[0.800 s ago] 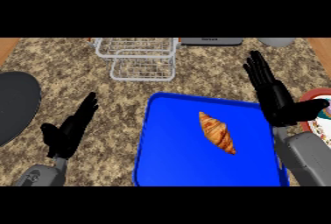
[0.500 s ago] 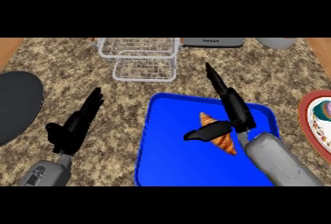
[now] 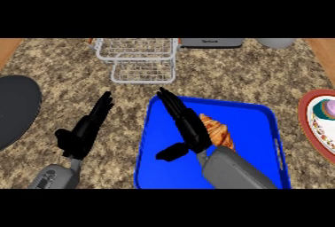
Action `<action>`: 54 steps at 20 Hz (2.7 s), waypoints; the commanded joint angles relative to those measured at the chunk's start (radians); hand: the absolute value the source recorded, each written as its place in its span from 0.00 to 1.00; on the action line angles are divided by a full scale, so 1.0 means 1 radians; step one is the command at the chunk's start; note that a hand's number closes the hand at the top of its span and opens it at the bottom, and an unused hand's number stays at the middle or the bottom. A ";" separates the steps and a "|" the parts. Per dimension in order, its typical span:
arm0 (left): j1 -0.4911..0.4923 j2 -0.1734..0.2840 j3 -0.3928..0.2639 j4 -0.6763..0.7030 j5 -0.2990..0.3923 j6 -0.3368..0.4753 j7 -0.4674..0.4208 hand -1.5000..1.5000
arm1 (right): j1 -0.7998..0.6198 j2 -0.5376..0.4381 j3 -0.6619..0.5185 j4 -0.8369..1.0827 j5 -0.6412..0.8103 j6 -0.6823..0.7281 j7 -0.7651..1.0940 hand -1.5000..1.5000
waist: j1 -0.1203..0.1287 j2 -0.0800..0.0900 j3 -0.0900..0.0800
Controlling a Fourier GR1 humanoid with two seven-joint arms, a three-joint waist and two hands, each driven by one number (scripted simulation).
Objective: Pick the croissant from the tray and place it in the tiered basket
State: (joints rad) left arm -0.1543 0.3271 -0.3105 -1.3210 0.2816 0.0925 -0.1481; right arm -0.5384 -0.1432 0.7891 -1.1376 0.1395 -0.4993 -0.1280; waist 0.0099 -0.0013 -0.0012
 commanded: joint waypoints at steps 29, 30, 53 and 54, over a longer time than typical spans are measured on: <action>-0.007 -0.061 0.017 0.043 -0.048 0.024 -0.014 0.50 | -0.235 -0.095 0.333 -0.563 0.570 0.957 1.429 0.00 | -0.031 -0.005 0.000; -0.003 -0.025 0.035 0.036 -0.023 -0.025 -0.019 0.50 | -0.201 -0.108 0.385 -0.570 0.620 0.946 1.448 0.00 | -0.033 -0.007 0.000; -0.049 -0.103 0.065 0.038 -0.091 -0.017 0.045 0.50 | 0.044 -0.146 0.116 -0.376 0.886 0.949 1.185 0.00 | -0.013 0.002 0.001; 0.021 -0.116 0.045 0.041 -0.114 -0.026 -0.019 0.50 | 0.080 -0.154 0.105 -0.408 0.899 0.956 1.166 0.00 | -0.011 0.001 0.001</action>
State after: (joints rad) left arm -0.1478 0.2545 -0.2523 -1.3073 0.2042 0.0527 -0.1369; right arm -0.4951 -0.3179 0.9302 -1.5600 0.9936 0.4356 0.9914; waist -0.0024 -0.0013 -0.0001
